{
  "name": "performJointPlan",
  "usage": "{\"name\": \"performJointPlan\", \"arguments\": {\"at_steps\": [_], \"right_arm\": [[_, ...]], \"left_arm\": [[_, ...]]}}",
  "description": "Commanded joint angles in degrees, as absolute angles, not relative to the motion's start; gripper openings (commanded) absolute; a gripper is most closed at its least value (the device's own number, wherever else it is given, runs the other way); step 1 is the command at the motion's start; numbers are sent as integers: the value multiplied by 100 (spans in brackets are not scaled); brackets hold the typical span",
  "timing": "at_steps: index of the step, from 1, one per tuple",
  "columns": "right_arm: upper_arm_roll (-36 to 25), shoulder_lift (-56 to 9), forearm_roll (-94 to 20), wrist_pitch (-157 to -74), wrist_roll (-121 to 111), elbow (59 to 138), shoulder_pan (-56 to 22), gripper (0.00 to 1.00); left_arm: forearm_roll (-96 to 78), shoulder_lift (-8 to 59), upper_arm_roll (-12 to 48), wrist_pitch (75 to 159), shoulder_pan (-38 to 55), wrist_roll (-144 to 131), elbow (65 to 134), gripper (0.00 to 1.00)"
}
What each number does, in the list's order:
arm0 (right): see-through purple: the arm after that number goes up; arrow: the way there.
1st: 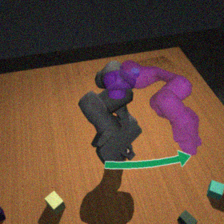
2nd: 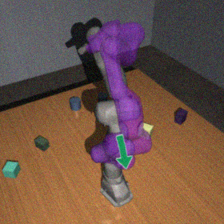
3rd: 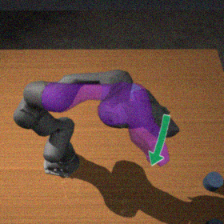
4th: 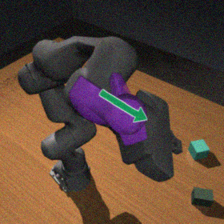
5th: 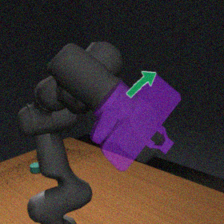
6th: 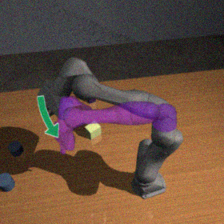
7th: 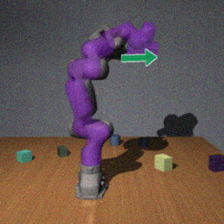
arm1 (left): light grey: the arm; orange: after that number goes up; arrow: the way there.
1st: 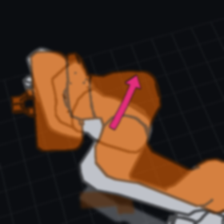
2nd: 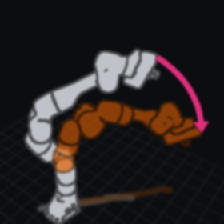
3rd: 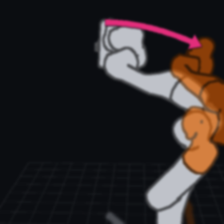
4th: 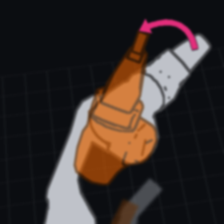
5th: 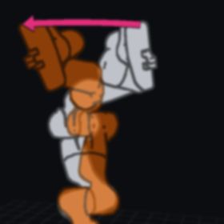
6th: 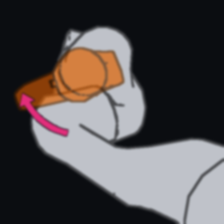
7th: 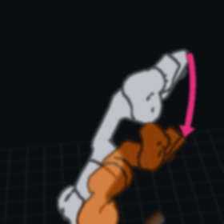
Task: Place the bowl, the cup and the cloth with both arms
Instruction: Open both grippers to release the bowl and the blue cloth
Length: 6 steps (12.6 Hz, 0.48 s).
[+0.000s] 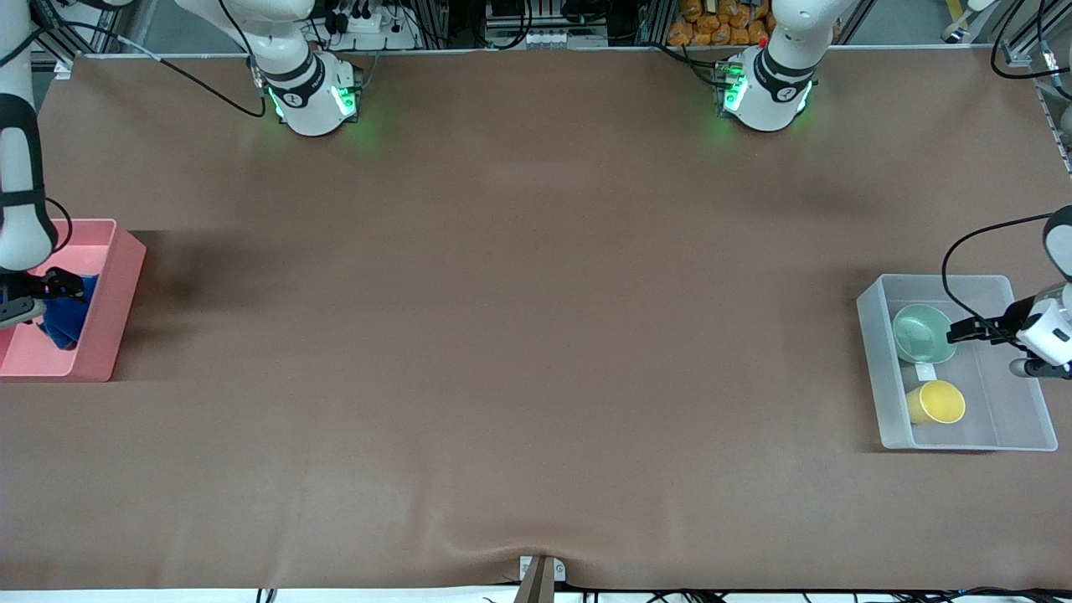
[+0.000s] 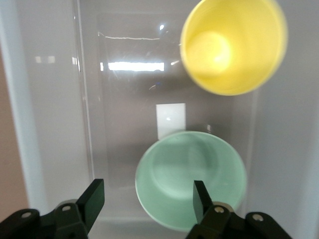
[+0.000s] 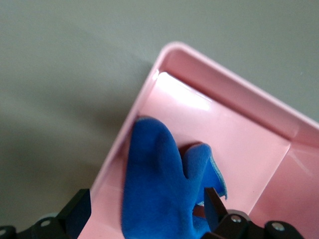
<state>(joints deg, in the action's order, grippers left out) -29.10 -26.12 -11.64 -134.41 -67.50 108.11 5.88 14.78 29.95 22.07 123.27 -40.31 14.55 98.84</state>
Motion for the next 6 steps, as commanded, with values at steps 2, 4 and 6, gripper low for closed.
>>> {"name": "performJointPlan", "arguments": {"at_steps": [2,4,6], "right_arm": [[-3006,-2048,-1117,-12071,-6653,10338,519,100],[-2988,-1960,-845,-11254,-6200,9820,501,100],[-2988,-1803,-572,-10576,-5409,9546,178,100]], "left_arm": [[1626,2436,2460,11813,-3947,1345,9818,87],[1608,2129,2077,11516,-3152,961,9817,100],[1608,1725,1400,11181,-2105,91,9817,100]]}}
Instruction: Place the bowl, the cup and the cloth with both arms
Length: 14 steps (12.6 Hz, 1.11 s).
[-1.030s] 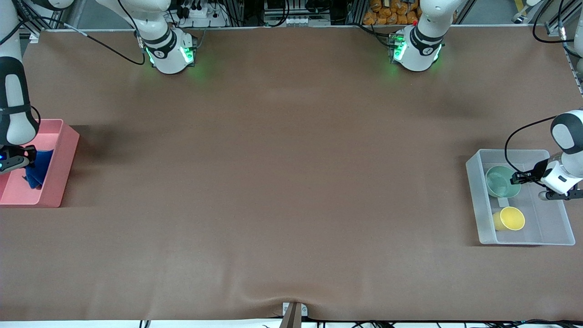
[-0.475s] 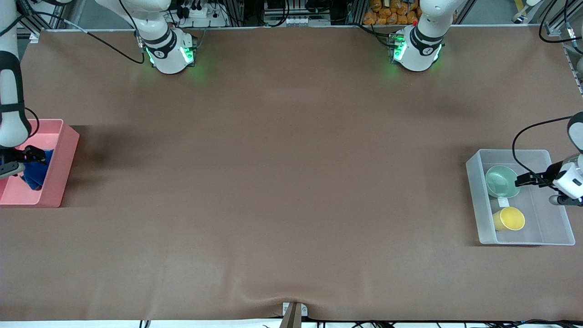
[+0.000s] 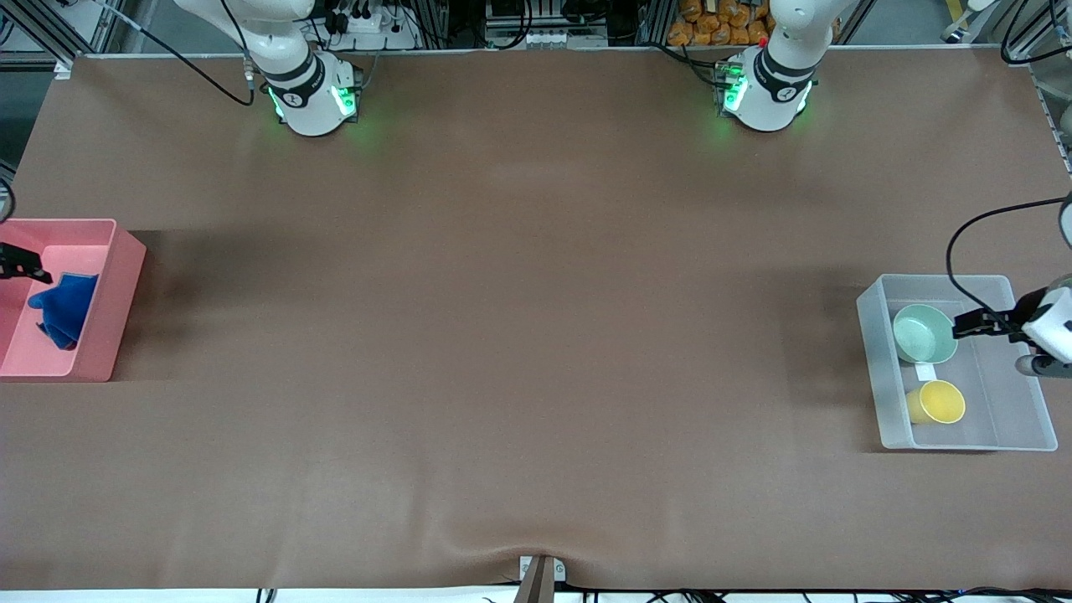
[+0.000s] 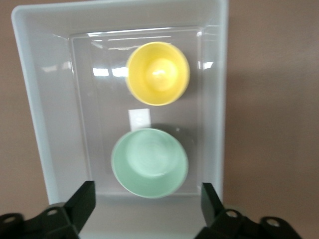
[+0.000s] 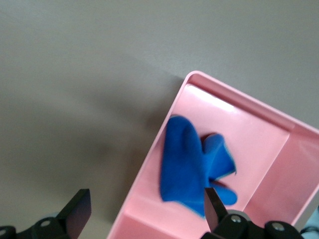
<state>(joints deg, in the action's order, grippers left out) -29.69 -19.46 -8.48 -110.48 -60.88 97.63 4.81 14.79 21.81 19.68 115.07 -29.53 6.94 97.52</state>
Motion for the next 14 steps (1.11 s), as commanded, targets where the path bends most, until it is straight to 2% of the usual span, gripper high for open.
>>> {"name": "performJointPlan", "arguments": {"at_steps": [1,7,9,12,14], "right_arm": [[-2980,-1663,-519,-10434,-5031,9545,2,100],[-2953,-889,-88,-9397,-2210,9493,-1194,100],[-2918,-835,-97,-8924,-1419,9152,-1397,100],[-2174,-765,-140,-8359,-618,8693,-926,100],[-1008,-415,-141,-8245,-169,8701,-49,100]], "left_arm": [[1539,1549,1154,10997,-1648,-104,9826,100],[546,819,950,10714,-432,-1378,9817,100],[300,476,652,10312,-28,-1398,9826,100],[62,1,81,9952,560,-1144,9870,100],[62,-297,-61,9642,624,-486,9975,100]]}}
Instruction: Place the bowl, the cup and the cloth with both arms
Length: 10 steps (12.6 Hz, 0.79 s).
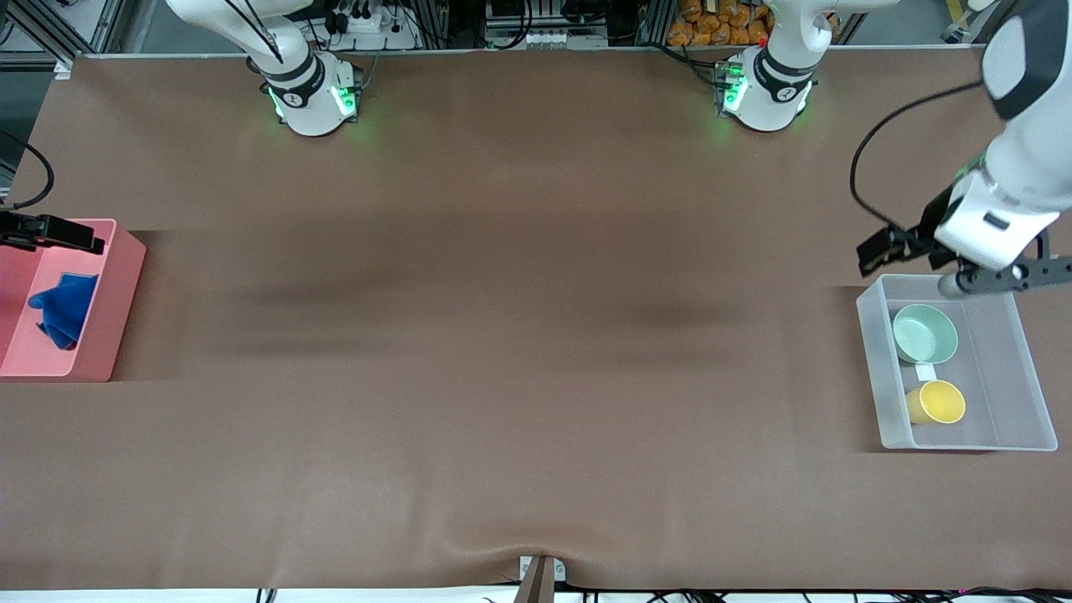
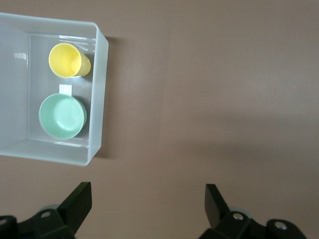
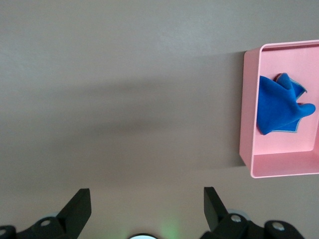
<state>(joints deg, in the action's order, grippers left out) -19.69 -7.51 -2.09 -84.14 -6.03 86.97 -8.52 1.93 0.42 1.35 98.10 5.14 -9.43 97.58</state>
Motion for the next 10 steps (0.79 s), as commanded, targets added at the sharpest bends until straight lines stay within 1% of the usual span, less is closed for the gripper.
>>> {"name": "performJointPlan", "arguments": {"at_steps": [1,2,5,6,7,10], "right_arm": [[-463,-283,-141,-8070,-36,8701,435,100],[-153,-194,-141,-7973,-26,8701,727,100],[-141,-53,-132,-7989,-26,8692,747,100],[-149,95,-175,-8041,-26,8727,756,100],[-132,140,-176,-8051,-26,8728,747,100],[-123,202,-176,-8025,-88,8710,712,100]], "left_arm": [[62,-525,-149,9633,624,-362,10124,100],[62,-788,-167,9642,624,-282,10351,100],[53,-809,-176,9650,607,-237,10327,100],[35,-730,-219,9650,606,-246,10171,100],[26,-564,-315,9650,615,-237,9951,100],[-88,-45,-325,9659,624,-237,9362,100]]}}
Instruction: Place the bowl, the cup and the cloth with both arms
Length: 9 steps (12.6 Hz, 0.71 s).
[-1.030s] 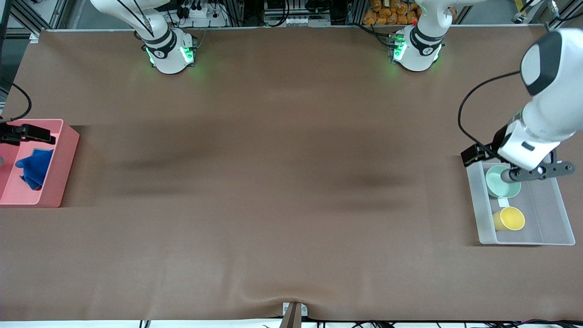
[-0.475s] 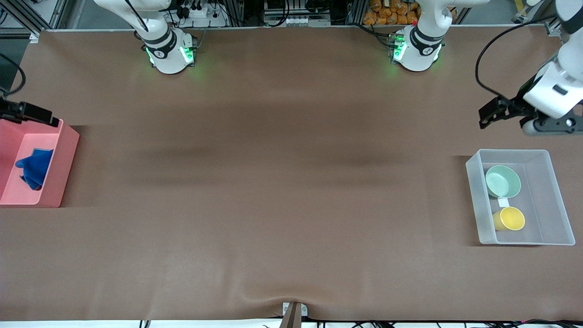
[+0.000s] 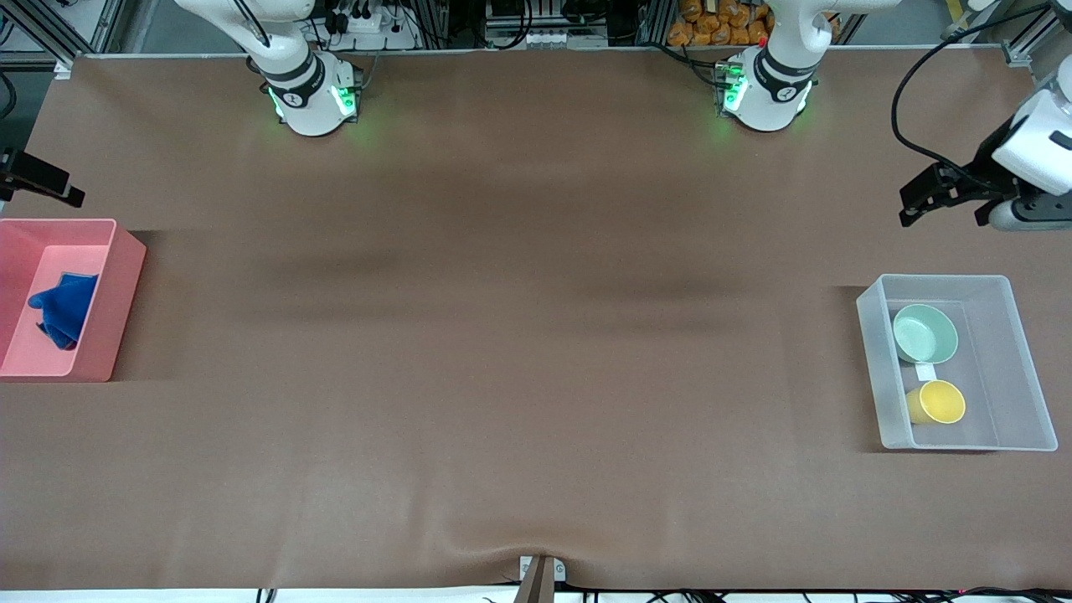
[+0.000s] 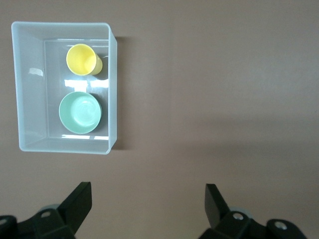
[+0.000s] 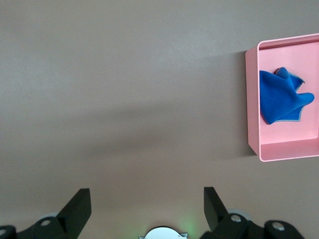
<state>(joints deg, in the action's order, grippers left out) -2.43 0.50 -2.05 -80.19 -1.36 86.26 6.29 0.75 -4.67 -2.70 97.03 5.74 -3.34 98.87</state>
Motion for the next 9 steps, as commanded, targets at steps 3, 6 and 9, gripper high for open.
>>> {"name": "performJointPlan", "arguments": {"at_steps": [3,6,9], "right_arm": [[-106,202,-167,-8016,-105,8710,712,100],[-97,202,-158,-8051,-114,8701,712,100],[-88,202,-158,-8060,-114,8719,677,100]], "left_arm": [[-18,-9,-325,9659,641,-229,9272,100],[-61,-9,-325,9659,642,-229,9272,100],[-70,-44,-316,9650,642,-229,9272,100]]}}
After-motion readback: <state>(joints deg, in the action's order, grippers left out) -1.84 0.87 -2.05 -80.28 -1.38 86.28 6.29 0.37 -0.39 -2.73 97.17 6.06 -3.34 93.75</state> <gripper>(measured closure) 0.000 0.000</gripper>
